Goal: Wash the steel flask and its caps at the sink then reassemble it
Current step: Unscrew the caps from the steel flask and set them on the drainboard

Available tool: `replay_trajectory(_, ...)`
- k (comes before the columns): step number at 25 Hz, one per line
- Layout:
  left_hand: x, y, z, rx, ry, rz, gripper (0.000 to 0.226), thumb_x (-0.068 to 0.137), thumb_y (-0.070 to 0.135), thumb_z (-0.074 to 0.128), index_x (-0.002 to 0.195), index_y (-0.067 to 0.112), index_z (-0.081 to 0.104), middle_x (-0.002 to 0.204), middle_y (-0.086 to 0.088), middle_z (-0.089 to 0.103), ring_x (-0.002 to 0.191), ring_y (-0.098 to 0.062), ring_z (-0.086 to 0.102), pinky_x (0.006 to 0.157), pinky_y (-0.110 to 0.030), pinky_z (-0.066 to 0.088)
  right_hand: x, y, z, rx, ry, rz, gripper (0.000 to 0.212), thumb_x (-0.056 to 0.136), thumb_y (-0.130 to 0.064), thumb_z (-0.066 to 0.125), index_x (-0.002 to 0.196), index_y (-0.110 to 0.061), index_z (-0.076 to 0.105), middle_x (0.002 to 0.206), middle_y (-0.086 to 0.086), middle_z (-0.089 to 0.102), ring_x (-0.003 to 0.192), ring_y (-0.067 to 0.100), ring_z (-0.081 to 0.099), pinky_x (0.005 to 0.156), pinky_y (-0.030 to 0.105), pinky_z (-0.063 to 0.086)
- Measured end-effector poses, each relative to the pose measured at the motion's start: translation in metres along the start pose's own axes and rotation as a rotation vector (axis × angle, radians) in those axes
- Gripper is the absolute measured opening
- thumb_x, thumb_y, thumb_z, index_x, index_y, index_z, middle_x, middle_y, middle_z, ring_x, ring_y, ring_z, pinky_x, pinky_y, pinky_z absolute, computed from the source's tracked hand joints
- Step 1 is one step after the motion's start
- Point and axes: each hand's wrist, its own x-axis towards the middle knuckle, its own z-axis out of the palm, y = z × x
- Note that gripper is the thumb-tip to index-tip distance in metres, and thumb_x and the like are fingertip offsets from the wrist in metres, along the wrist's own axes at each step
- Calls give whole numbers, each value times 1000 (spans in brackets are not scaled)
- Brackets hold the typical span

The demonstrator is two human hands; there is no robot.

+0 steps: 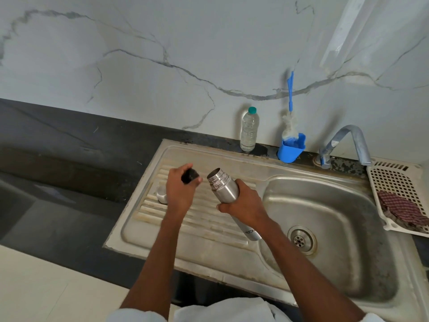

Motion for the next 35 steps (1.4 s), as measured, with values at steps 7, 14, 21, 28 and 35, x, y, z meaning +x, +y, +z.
replay_trajectory(7,-24,-72,30,381,-113,57,57,87,4,78,140,13,59,135,-8,51,127,-29,54,102,-34,46,3,11,-7,19,25,7,66,56,-50,89,110,-37,54,95,-13,67,84,8,66,77,39,59)
replay_trajectory(14,-30,-59,44,476,-70,162,74,91,24,80,154,12,43,162,-13,39,153,-32,32,126,-49,29,-4,25,-31,331,72,39,64,61,-16,96,112,-28,60,100,-6,73,91,15,70,80,35,58)
replay_trajectory(21,-53,-30,95,448,-196,339,62,101,27,67,156,9,44,164,-11,40,154,-28,32,128,-45,26,-33,71,-92,581,203,137,60,66,6,88,113,-23,65,102,-3,75,92,10,71,73,17,54)
replay_trajectory(28,-59,-35,157,607,-483,475,59,102,43,61,153,16,45,163,-9,38,155,-29,31,123,-47,31,-61,126,-110,503,262,262,63,61,-1,90,112,-26,62,100,-2,73,94,20,70,73,27,53)
replay_trajectory(35,-67,-44,195,808,-408,509,74,100,63,46,157,17,36,165,-16,28,156,-35,23,124,-54,23,-34,182,-129,-550,-108,411,69,59,-45,79,119,-35,47,96,-9,66,91,21,65,89,44,47)
